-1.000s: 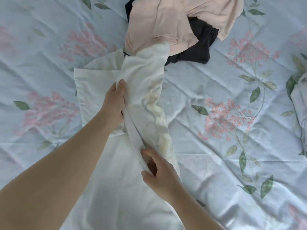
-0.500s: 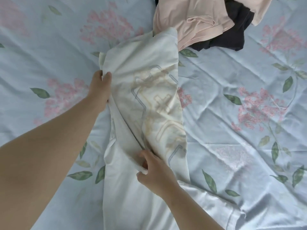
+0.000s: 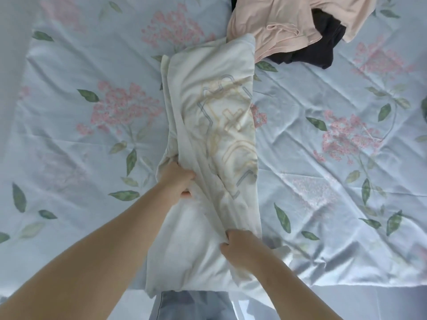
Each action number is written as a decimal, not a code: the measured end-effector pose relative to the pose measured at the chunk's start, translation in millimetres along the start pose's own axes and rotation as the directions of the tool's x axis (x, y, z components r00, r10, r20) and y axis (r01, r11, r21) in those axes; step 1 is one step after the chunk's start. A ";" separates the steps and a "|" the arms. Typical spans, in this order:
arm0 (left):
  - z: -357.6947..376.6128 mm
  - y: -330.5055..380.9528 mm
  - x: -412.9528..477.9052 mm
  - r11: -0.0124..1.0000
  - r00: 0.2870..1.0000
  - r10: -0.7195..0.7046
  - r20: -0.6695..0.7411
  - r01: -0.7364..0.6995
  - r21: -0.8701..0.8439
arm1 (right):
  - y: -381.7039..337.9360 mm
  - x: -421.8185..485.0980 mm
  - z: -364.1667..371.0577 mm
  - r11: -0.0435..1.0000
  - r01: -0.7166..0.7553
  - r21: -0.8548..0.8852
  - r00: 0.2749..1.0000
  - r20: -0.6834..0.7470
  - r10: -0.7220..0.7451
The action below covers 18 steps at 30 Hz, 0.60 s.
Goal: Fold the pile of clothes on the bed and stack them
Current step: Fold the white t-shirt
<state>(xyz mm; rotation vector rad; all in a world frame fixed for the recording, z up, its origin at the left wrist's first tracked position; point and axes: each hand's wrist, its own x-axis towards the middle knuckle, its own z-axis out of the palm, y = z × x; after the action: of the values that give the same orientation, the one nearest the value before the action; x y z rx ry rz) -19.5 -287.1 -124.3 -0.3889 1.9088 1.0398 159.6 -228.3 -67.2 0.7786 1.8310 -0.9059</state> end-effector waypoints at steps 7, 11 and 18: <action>-44.4 -36.6 -21.4 0.996 0.978 0.084 -0.193 -0.090 -0.028 | -63.2 -22.0 83.0 0.443 -0.202 0.874 0.906 0.338 -0.255; -51.6 -87.6 -46.4 0.990 0.998 0.039 -0.041 -0.033 0.135 | -39.5 -13.0 118.6 0.694 0.011 0.720 0.995 0.059 -0.077; -69.7 -152.9 -74.6 0.969 0.991 0.060 -0.122 -0.028 0.247 | 60.2 -9.9 126.6 0.808 0.056 0.586 0.838 -0.468 0.281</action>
<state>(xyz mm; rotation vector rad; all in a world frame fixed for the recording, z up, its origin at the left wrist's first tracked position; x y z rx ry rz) 77.0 -443.7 -123.4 -0.2785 2.1411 0.8101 269.1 -304.0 -112.3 1.6635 1.9457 -1.2844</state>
